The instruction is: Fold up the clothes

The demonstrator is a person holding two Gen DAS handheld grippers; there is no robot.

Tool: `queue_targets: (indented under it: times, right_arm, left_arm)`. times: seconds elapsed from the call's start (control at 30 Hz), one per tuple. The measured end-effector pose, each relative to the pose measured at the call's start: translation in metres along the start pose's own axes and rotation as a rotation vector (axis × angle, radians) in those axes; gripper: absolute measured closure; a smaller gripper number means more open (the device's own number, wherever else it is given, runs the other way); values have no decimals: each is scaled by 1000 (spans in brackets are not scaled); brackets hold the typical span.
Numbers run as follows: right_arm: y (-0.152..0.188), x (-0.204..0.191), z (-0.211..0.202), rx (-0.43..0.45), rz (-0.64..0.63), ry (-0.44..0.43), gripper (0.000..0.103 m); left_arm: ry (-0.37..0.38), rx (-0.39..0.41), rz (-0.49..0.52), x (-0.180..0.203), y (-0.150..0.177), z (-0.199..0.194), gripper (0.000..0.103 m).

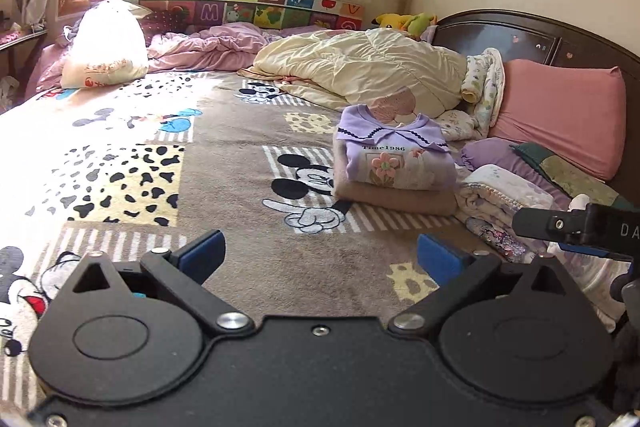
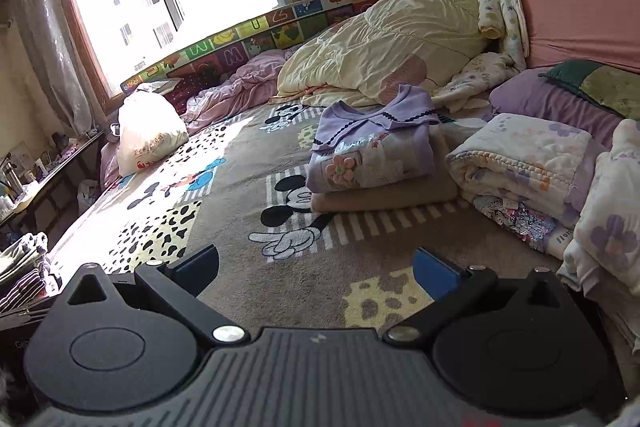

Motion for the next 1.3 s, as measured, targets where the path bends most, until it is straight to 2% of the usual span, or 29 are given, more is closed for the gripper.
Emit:
queue_targets:
  times: [0.03,0.13,0.2,0.27,0.37,0.43,0.57,0.7,0.9,1.17,1.3]
  right_arm:
    - [4,-7,-11,-2,-16,2,0]
    - [16,-26,-39,-1,-48,-16,0]
    - [22,-36,-57,-2,-61,-26,0]
    - [29,-46,-74,-4,-73,-33,0]
    - [39,-57,-96,-8,-106,-47,0]
    - [46,-65,-110,-13,-138,-49,0]
    - [61,-76,-131,-21,-176,-63,0]
    - [78,-86,-148,-28,-210,-84,0]
    - [92,-94,-165,-30,-240,-99,0]
    - [94,-104,-168,-25,-246,-106,0]
    - [95,-115,-165,-15,-270,-119,0]
  left_arm:
    - [-25,-5,6,-2,3,-13,0]
    - [-12,-38,11,-3,14,-48,0]
    - [23,-18,-4,-3,21,-71,0]
    - [25,7,-27,-4,26,-90,0]
    - [-31,65,-41,-1,33,-117,0]
    - [-51,71,-35,1,40,-130,0]
    - [-65,8,-33,2,53,-145,0]
    - [-128,8,-39,-2,60,-160,0]
    - [-173,-9,-57,-9,65,-168,0]
    - [-230,-5,-77,-19,66,-174,0]
    - [-248,14,-51,-24,67,-177,0]
Point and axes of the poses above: each gripper's, at about its wrist camera, not at the fingertips, and z roughly the way its jaws point, x to its right, y to its underside, the point moved 6 cm from there along z, roughly the way its jaws point, and after that the axes turned 7 degrees about y, right-handed, at the moved point
